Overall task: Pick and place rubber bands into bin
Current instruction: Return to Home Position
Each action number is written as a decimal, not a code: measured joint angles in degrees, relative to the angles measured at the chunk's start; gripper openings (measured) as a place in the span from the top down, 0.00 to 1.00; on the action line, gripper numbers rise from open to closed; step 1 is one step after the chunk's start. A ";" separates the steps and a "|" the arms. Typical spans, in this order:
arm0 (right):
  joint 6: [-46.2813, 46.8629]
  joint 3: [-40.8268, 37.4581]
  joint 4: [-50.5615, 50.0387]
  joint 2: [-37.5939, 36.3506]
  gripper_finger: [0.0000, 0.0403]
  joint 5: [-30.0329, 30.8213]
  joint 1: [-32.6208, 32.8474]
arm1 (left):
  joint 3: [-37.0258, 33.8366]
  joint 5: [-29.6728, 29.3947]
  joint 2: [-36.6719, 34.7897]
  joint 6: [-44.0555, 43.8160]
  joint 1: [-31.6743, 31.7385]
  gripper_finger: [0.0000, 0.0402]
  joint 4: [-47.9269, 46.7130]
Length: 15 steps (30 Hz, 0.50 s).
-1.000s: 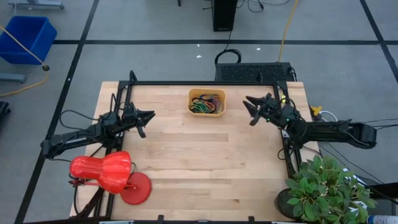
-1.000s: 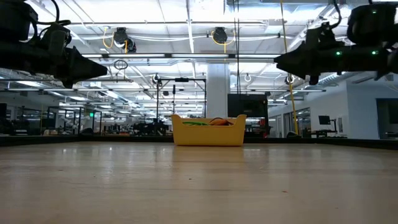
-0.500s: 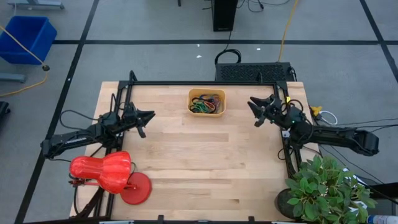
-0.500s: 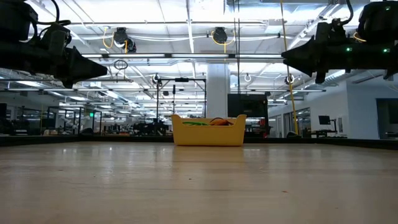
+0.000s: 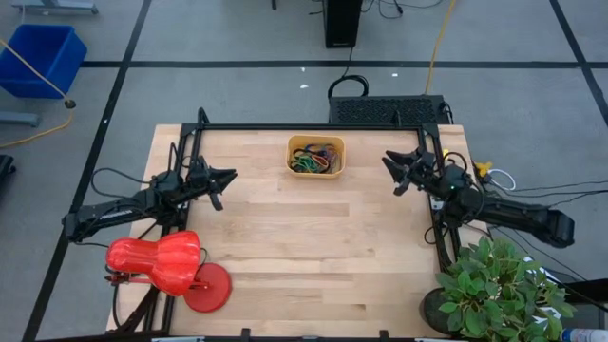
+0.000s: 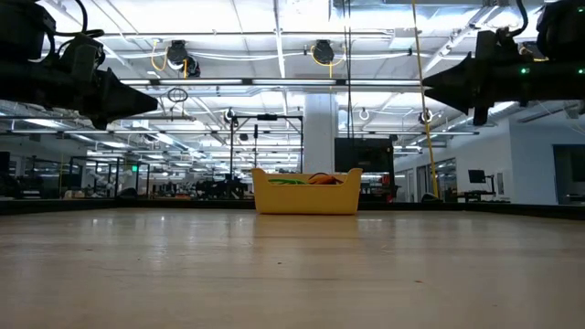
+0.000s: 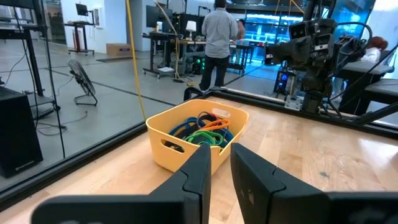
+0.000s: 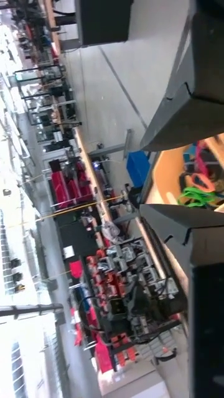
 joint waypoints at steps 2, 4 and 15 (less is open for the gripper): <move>0.00 0.00 -2.48 -1.60 0.64 0.02 0.00 | 0.00 0.02 0.00 0.00 0.00 0.83 -0.02; 0.02 -0.02 -4.17 -2.93 0.64 0.02 0.00 | 0.00 0.02 0.00 0.00 0.00 0.83 -0.02; 2.01 -0.04 -13.62 -9.17 0.64 0.18 -0.02 | 0.02 -0.02 0.00 0.00 0.00 0.83 -0.04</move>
